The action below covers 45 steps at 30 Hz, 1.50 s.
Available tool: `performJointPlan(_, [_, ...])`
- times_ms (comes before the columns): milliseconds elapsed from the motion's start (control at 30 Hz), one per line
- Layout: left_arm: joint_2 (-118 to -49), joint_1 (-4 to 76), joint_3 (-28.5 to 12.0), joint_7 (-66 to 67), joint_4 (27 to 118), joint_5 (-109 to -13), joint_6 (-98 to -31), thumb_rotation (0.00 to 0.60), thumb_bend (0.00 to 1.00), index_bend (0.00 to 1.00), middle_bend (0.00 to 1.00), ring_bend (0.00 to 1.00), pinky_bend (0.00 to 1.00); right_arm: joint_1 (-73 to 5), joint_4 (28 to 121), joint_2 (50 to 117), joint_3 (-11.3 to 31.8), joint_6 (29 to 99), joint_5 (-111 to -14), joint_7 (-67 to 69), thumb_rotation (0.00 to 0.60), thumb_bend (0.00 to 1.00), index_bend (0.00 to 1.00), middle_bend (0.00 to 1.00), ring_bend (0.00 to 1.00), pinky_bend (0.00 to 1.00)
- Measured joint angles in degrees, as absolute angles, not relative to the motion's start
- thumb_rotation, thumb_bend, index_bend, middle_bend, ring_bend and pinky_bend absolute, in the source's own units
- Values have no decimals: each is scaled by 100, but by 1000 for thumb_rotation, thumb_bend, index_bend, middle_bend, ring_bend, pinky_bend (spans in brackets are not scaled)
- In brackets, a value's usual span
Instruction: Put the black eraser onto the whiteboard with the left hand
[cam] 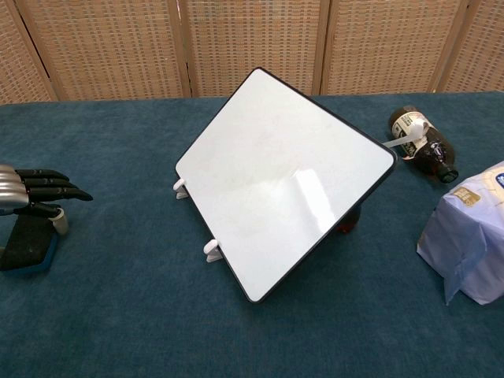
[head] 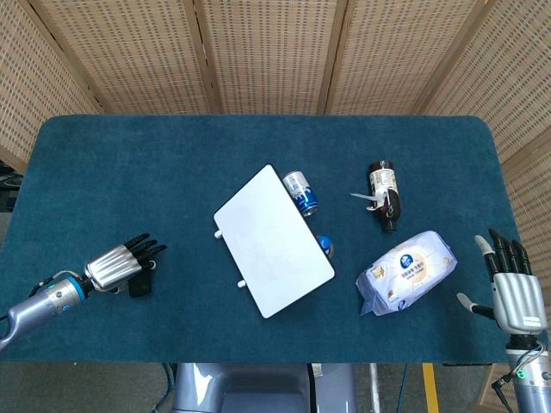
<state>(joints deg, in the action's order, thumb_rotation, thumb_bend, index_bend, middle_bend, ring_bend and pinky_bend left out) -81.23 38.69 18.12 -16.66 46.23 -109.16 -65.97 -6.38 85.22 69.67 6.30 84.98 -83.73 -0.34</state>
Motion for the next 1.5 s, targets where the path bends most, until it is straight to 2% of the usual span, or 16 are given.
performJointPlan(433, [-8182,3802,1322,-1468,4730,-10472,-6794,600,360,428,0,0,0,-639,8537,6958,629,8482,-8368,-11,600,0,70,0,0,0])
performJointPlan(1033, [-9447,4202,-200,-608,4998,-9421,-6815,600,351,444,0,0,0,-648,8514,6875,666,8396,-8291,339,600,0,69,0,0,0])
performJointPlan(1500, [-10235,4690,-829,-141,5031,-9109,-6910,600,330,460,0,0,0,-641,8454,6810,703,8364,-8241,640,600,0,69,0,0,0])
